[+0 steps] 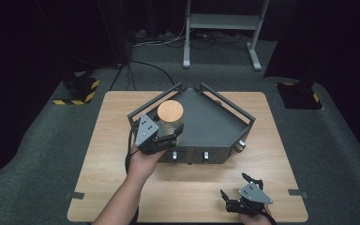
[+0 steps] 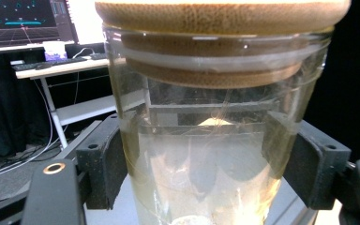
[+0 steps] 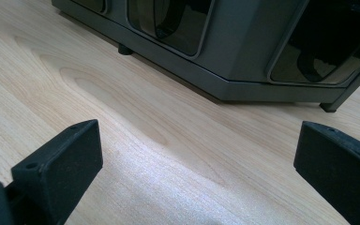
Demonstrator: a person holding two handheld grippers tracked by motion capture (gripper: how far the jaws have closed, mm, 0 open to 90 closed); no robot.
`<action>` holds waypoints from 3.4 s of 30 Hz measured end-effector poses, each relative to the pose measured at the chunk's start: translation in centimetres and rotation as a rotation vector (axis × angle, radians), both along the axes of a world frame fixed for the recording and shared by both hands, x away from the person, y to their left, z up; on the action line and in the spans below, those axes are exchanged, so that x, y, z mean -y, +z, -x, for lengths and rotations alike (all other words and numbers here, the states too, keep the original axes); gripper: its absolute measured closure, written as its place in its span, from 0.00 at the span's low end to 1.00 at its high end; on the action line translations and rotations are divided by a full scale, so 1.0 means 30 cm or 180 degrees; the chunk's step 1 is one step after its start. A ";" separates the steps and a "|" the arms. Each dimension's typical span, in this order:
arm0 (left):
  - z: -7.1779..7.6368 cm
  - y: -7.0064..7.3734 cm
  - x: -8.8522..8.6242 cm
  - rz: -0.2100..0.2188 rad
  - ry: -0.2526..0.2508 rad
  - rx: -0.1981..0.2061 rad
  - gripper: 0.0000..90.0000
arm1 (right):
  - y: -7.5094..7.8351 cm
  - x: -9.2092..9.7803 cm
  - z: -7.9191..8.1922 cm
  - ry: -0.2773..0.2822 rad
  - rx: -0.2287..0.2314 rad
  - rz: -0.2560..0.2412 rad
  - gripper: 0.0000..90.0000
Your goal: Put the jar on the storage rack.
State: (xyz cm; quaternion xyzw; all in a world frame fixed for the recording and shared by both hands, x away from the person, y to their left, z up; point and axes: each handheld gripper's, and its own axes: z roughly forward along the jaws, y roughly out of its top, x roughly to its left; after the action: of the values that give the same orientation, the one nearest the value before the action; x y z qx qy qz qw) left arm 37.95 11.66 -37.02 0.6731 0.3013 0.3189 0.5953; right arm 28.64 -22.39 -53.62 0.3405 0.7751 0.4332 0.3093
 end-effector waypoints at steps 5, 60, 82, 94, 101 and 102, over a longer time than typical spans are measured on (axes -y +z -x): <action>-0.034 0.009 0.007 -0.0003 0.0004 -0.0001 0.28 | 0.000 0.002 0.000 -0.0001 -0.0001 -0.0013 0.01; -0.256 -0.053 0.132 -0.0189 0.0153 -0.0368 0.28 | 0.001 0.009 0.000 0.0011 0.0006 -0.0082 0.01; -0.275 -0.062 0.125 -0.0098 0.0156 -0.0453 0.28 | 0.001 0.010 0.000 0.0014 0.0004 -0.0093 0.01; -0.272 -0.065 0.121 -0.0077 0.0125 -0.0452 0.28 | 0.001 0.010 0.000 0.0016 0.0006 -0.0087 0.01; -0.272 -0.065 0.122 -0.0076 0.0107 -0.0494 0.23 | 0.001 0.009 0.000 0.0015 0.0004 -0.0084 0.01; -0.270 -0.066 0.122 -0.0063 0.0113 -0.0497 0.22 | 0.001 0.009 0.000 0.0015 0.0003 -0.0086 0.01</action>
State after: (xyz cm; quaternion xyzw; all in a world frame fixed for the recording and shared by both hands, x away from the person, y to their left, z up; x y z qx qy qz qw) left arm 46.06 7.98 -39.01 0.6964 0.3555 0.2789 0.5576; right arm 28.64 -22.67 -53.59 0.3426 0.7699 0.4444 0.3039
